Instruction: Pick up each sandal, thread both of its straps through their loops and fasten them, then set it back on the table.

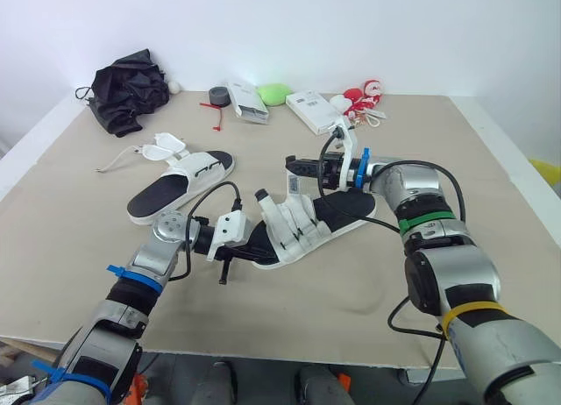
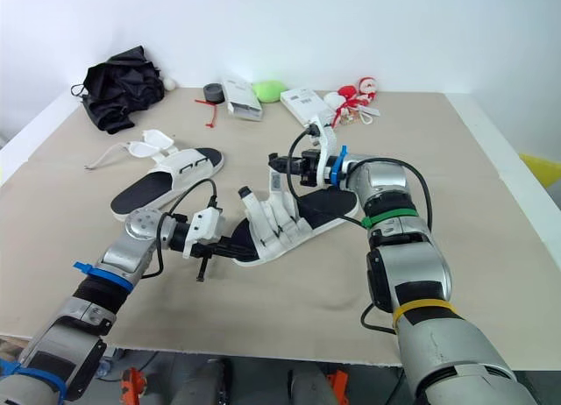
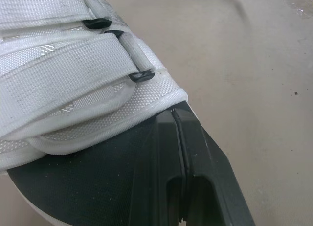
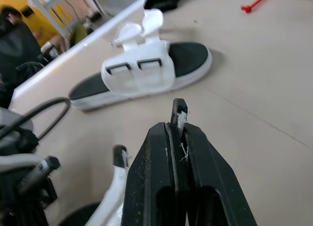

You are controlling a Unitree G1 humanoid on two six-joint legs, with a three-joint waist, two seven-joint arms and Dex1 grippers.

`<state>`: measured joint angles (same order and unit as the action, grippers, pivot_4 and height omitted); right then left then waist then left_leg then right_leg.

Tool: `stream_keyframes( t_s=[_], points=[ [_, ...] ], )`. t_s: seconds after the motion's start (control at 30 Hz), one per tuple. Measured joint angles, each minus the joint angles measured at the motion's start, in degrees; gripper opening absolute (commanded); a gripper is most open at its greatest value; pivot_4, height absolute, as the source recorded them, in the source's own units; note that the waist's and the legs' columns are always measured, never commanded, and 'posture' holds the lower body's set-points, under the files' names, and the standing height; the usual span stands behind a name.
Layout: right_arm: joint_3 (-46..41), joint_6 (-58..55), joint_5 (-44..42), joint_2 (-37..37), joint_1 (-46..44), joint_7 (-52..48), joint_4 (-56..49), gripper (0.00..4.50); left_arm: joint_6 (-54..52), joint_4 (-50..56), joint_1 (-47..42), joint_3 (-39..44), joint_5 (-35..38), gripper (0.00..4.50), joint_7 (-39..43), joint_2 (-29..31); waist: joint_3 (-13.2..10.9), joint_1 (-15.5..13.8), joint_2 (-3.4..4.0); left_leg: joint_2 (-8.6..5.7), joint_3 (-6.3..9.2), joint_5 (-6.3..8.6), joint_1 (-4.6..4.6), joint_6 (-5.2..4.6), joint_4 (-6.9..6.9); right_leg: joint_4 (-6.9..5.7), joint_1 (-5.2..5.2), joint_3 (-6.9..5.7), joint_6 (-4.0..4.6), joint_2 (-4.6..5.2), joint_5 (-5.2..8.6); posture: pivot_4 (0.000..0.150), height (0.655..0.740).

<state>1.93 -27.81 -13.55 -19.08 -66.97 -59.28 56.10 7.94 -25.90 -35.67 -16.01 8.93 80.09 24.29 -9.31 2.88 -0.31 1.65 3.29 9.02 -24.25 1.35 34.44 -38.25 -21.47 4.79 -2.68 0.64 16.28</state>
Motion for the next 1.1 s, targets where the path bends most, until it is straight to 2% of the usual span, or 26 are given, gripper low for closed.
stream_keyframes(
  t_s=[0.17,0.5,0.53,0.57,0.6,0.63,0.67,0.7,0.8,0.83,0.97,1.1],
  points=[
    [2.66,5.26,4.51,1.82,0.90,2.24,-0.18,0.04,0.54,-0.23,-0.05,0.00,0.00,0.00,0.20,0.00,0.00,0.02,0.00,0.00,0.00,0.00,0.00,0.00,-0.01,0.00,0.00,0.00,-0.01,0.00,0.01,0.150,0.7380],
    [2.42,7.98,6.96,2.74,0.52,4.14,2.18,0.04,0.68,-0.42,-0.05,0.03,0.00,0.00,0.10,0.05,0.00,0.05,0.00,0.01,-0.01,0.00,0.03,0.00,0.00,-0.01,0.01,0.01,0.03,-0.01,-0.01,0.150,0.7380],
    [2.78,8.39,7.78,2.80,0.46,4.77,2.93,0.77,0.68,-0.47,-0.07,0.02,0.00,0.00,0.08,0.05,0.01,0.05,0.00,0.01,0.00,0.00,0.05,0.00,0.00,-0.01,0.02,0.01,0.03,-0.01,-0.01,0.150,0.7380],
    [3.02,8.47,8.75,2.85,0.28,5.73,4.00,1.02,0.69,-0.48,-0.09,0.00,-0.01,0.00,0.06,0.04,0.01,0.06,0.00,0.01,0.00,0.00,0.06,0.00,0.00,-0.01,0.02,0.01,0.03,-0.01,-0.01,0.150,0.7380],
    [3.25,8.47,9.54,2.82,0.20,6.44,4.85,1.55,0.70,-0.48,-0.08,-0.01,-0.01,0.00,0.04,0.03,0.01,0.05,0.00,0.01,0.00,0.00,0.06,0.00,0.00,-0.01,0.02,0.01,0.03,-0.01,-0.02,0.150,0.7380],
    [3.99,8.34,10.91,2.48,0.19,7.49,6.28,2.38,0.77,-0.39,-0.05,-0.03,0.00,0.00,0.12,0.03,0.01,0.03,0.00,0.01,-0.01,0.00,0.05,0.00,-0.01,-0.01,0.02,0.01,0.02,0.00,0.00,0.150,0.7380],
    [4.08,8.32,11.21,2.39,0.19,7.69,6.62,2.48,0.80,-0.37,-0.05,-0.03,0.00,0.00,0.20,0.03,0.01,0.03,0.00,0.01,-0.01,0.00,0.05,0.00,-0.01,-0.01,0.02,0.01,0.03,0.00,0.01,0.150,0.7380],
    [4.13,8.16,11.56,2.32,0.13,8.01,6.96,2.85,0.81,-0.35,-0.05,-0.03,0.00,0.00,0.29,0.03,0.01,0.04,0.00,0.01,-0.01,0.00,0.05,0.00,-0.02,-0.01,0.02,0.02,0.04,0.00,0.01,0.150,0.7380],
    [4.50,6.76,13.46,1.95,-1.68,10.38,9.14,4.24,0.86,-0.21,0.06,-0.04,0.00,0.00,0.44,0.03,0.03,0.00,0.01,0.00,0.01,0.01,0.05,0.00,-0.07,-0.01,0.03,-0.01,0.10,0.00,0.04,0.150,0.7380],
    [4.41,6.43,13.85,1.88,-2.09,11.25,9.64,4.41,0.87,-0.15,0.08,-0.04,0.00,0.00,0.44,0.03,0.03,-0.01,0.01,0.00,0.01,0.02,0.05,0.00,-0.07,-0.01,0.03,-0.02,0.12,0.00,0.05,0.150,0.7380],
    [2.47,5.44,13.58,1.79,-3.11,12.89,11.62,4.41,0.87,-0.11,0.08,-0.05,0.00,0.00,0.38,0.00,0.03,-0.03,0.01,0.00,0.01,0.02,0.05,0.01,-0.08,-0.01,0.04,-0.01,0.12,0.00,0.05,0.150,0.7380],
    [-3.39,2.93,9.47,-0.54,-5.25,13.20,13.56,4.41,0.88,-0.19,-0.01,-0.06,0.00,0.00,0.39,-0.21,0.00,-0.12,0.03,-0.04,0.01,0.02,0.02,0.01,-0.07,-0.01,0.03,-0.01,0.12,0.04,0.05,0.150,0.7380]
  ],
)
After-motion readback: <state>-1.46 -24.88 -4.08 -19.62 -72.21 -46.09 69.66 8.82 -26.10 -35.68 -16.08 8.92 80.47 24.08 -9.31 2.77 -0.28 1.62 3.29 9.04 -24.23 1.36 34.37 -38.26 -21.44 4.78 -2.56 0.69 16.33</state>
